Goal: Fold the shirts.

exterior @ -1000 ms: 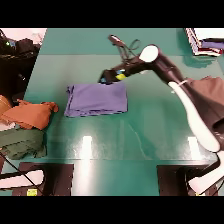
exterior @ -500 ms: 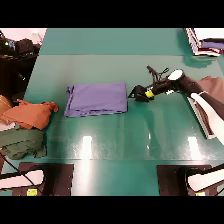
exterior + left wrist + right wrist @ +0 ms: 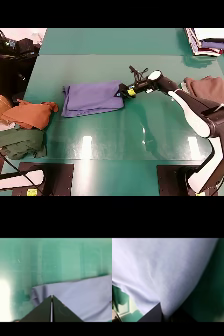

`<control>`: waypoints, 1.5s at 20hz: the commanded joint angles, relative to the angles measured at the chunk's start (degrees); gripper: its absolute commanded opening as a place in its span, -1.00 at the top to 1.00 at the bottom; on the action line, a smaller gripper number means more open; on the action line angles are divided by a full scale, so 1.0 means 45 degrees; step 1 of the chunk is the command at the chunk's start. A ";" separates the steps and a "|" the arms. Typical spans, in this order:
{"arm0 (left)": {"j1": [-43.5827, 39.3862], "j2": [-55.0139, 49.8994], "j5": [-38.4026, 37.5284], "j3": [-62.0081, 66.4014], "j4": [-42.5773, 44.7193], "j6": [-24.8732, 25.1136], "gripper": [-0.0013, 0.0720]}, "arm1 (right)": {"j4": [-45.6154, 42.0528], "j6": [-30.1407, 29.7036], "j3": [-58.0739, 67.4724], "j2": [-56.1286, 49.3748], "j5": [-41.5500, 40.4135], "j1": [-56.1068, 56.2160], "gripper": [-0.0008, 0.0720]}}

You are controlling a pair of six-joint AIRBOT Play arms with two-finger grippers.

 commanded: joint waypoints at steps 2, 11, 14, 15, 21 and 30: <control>-0.0879 -0.0005 0.0019 0.0000 0.0019 0.0000 0.90 | -0.0568 0.0311 0.1156 0.0403 -0.0505 -0.0568 0.94; -0.3356 -0.0005 0.0155 0.0005 0.0019 0.0000 0.90 | -0.5693 0.2730 0.1156 0.4731 0.0923 -0.7412 0.94; -0.3803 -0.0005 0.0253 0.0005 0.0024 -0.0005 0.90 | -0.5775 0.2890 0.1156 0.5489 0.1010 -0.9981 0.94; -0.3881 -0.0005 0.0291 0.0005 0.0010 -0.0010 0.90 | -0.5761 0.2890 0.1156 0.5615 0.1015 -1.0613 0.94; -0.3881 -0.0005 0.0418 0.0005 -0.0029 -0.0107 0.90 | -0.4580 0.2832 0.1311 0.5697 0.0223 -1.2046 0.94; -0.3881 -0.0005 0.0321 0.0005 0.0019 0.0015 0.90 | -0.4639 0.2599 0.4872 0.5795 0.3298 -1.2619 0.94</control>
